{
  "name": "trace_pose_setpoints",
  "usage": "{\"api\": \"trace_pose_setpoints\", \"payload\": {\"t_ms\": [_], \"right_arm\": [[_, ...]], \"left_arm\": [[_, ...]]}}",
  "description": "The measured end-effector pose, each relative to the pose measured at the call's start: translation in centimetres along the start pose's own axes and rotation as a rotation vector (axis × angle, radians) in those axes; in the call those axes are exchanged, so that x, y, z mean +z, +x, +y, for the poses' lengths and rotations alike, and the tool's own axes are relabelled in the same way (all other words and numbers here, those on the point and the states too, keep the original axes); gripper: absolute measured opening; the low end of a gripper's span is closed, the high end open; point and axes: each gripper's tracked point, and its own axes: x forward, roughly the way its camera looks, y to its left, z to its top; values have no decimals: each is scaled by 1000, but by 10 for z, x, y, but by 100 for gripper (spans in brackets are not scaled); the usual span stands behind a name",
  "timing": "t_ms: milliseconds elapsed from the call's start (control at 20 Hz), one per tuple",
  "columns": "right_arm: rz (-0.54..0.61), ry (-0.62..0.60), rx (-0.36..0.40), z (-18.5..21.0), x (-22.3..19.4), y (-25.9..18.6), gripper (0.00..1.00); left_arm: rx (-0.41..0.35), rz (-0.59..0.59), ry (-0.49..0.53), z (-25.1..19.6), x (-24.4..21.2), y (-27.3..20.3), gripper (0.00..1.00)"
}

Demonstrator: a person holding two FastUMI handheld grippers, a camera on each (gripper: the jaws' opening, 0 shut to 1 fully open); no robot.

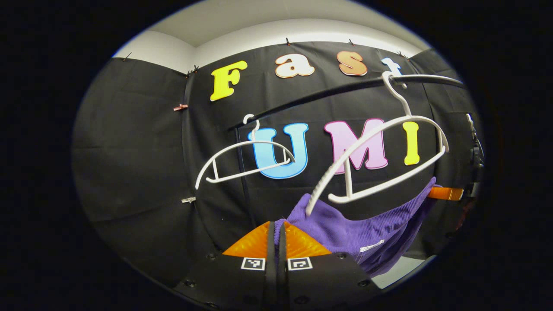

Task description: Grasp the clothes on the hanger with both hands and then place them into the laundry hamper below.

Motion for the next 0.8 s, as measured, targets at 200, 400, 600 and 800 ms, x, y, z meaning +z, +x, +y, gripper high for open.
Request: {"api": "trace_pose_setpoints", "payload": {"t_ms": [200, 400, 600, 800], "right_arm": [[48, -12, 26, 17, -23, -27, 4], [99, 0, 54, 37, -48, -51, 4], [118, -105, 98, 74, -54, -75, 4], [95, -146, 156, 104, -36, -88, 4]], "left_arm": [[-58, 53, -18, -24, -33, -15, 5], [-150, 88, -48, -60, -48, -31, 5], [-255, 82, -57, -99, -40, -49, 5], [-353, 25, -93, -129, -12, -70, 5]]}}
